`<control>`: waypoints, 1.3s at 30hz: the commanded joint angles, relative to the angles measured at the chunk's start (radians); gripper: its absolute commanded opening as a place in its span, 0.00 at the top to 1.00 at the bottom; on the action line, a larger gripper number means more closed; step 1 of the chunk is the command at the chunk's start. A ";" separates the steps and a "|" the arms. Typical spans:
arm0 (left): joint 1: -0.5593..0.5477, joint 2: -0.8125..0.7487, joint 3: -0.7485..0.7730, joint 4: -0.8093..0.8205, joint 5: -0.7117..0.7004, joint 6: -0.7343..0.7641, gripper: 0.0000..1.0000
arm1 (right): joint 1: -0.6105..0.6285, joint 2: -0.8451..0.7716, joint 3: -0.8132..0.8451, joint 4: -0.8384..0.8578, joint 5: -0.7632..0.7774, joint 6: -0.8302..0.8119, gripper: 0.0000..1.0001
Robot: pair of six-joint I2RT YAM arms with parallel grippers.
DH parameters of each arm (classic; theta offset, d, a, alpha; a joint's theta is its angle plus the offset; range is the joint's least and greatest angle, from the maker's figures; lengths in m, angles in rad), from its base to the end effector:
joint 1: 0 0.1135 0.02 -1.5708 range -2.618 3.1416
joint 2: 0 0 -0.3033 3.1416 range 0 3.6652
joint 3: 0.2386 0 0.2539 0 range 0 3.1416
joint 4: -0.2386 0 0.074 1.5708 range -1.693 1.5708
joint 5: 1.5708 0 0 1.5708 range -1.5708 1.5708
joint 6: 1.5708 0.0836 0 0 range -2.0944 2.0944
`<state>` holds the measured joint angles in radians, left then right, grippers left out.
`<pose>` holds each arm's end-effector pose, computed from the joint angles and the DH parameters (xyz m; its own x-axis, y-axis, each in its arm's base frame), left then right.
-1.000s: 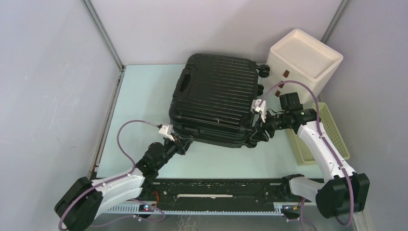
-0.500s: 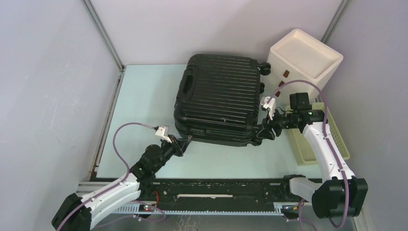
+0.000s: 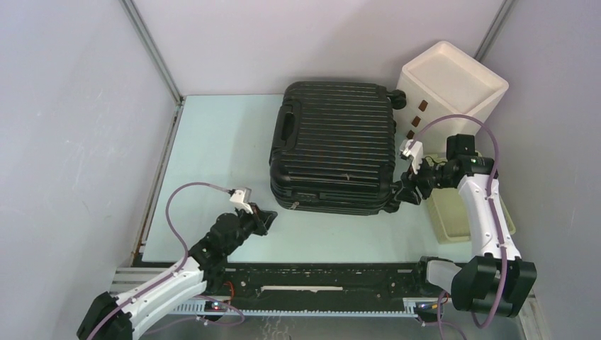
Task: Open, take out, and arrange the luggage
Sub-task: Unzip the zipper of the luggage, then adjust the luggage at the center of the board.
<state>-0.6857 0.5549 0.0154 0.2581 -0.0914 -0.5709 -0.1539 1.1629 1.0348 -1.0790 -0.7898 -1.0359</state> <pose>0.1254 -0.0927 0.1544 -0.4849 -0.2985 -0.8220 0.3573 0.7903 -0.4978 0.2060 0.0281 0.2958 -0.3488 -0.5588 -0.7524 -0.8668 0.4976 0.0323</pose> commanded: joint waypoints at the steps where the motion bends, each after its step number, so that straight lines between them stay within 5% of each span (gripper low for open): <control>1: 0.005 -0.058 0.055 -0.047 0.068 0.020 0.83 | -0.059 -0.013 0.076 -0.018 0.151 0.027 0.77; 8: 0.006 -0.148 -0.007 0.093 0.234 -0.008 0.25 | 0.022 -0.077 0.092 -0.073 0.055 0.057 0.56; 13: 0.007 -0.094 0.001 0.165 0.300 -0.030 0.16 | 0.019 -0.095 0.086 -0.065 -0.053 0.093 0.38; 21: 0.009 0.014 0.031 0.182 0.280 -0.021 0.24 | -0.080 -0.115 0.055 0.008 -0.070 0.166 0.16; 28: 0.021 0.063 0.056 0.222 0.294 0.022 0.38 | -0.091 -0.151 0.049 -0.121 -0.305 0.008 0.14; 35: 0.028 0.086 0.172 0.048 0.274 0.022 0.69 | -0.005 -0.179 0.001 -0.136 -0.354 -0.043 0.20; 39: 0.028 0.087 0.208 -0.027 0.245 0.044 0.76 | 0.127 -0.168 -0.026 -0.095 -0.318 -0.013 0.45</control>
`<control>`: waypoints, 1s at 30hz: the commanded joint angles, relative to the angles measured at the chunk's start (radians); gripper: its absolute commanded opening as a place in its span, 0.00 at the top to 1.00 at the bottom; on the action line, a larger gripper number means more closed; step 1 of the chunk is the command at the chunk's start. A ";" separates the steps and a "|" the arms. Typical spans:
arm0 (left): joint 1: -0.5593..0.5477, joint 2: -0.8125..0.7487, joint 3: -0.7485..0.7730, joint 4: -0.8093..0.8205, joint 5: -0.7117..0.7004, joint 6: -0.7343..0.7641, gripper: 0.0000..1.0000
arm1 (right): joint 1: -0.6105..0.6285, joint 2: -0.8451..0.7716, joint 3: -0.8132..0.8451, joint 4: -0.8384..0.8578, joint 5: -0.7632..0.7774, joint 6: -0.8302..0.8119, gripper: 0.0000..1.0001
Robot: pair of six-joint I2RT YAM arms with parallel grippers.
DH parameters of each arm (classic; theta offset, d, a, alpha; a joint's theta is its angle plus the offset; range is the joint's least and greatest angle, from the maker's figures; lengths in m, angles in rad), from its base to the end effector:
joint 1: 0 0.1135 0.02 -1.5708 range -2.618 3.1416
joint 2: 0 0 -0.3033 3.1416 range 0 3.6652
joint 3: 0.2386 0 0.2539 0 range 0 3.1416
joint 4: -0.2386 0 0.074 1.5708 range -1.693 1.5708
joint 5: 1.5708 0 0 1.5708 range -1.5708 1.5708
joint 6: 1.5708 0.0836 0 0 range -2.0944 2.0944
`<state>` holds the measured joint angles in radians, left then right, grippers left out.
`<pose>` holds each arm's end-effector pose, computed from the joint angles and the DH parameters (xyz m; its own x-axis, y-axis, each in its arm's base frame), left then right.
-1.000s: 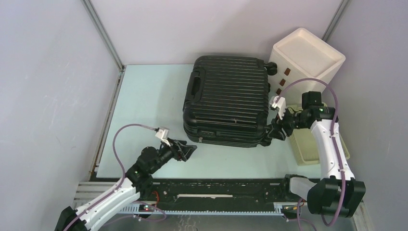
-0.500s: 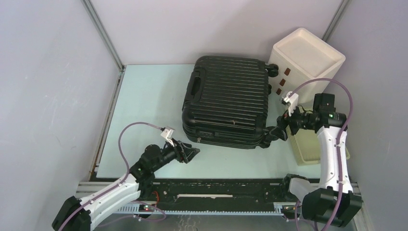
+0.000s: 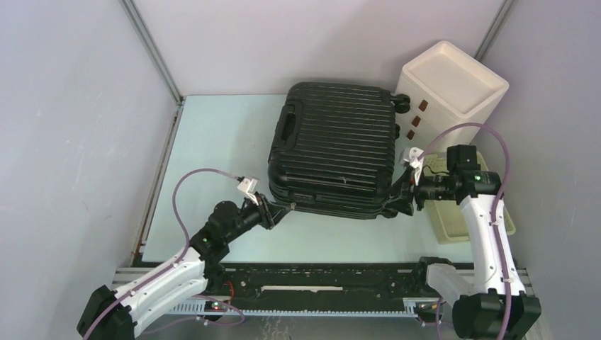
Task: Open, take out, and arrange the luggage
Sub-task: Adjust the luggage at the center of the board.
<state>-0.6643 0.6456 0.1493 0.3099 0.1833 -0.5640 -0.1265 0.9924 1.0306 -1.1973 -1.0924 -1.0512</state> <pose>0.1298 -0.1210 0.2023 -0.5227 -0.2582 -0.8124 0.5535 0.6220 -0.5539 0.1517 0.0555 0.3338 -0.1959 -0.3779 -0.9049 -0.9353 0.3494 0.0566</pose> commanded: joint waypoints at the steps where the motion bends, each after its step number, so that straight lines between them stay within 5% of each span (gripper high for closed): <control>1: 0.006 -0.011 0.072 -0.077 -0.035 0.039 0.76 | 0.138 0.006 -0.031 0.046 0.003 0.022 0.52; 7: 0.006 -0.063 0.039 -0.025 -0.050 0.034 0.65 | 0.314 0.036 -0.076 0.283 0.202 0.244 0.78; 13: 0.007 -0.073 -0.003 -0.006 -0.075 0.022 0.45 | 0.346 0.027 -0.118 0.536 0.495 0.510 0.89; 19: 0.007 -0.040 -0.036 0.045 -0.047 0.000 0.35 | 0.336 0.022 -0.165 0.688 0.690 0.630 0.89; 26: 0.007 0.034 -0.057 0.195 0.023 -0.041 0.29 | 0.340 0.022 -0.126 0.446 0.365 0.386 0.71; 30: 0.006 0.127 -0.054 0.298 0.035 -0.054 0.29 | 0.337 0.018 -0.124 0.405 0.300 0.342 0.69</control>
<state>-0.6643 0.7071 0.1104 0.4480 0.1810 -0.5915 0.2127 1.0187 0.8707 -0.7361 -0.6769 -0.6090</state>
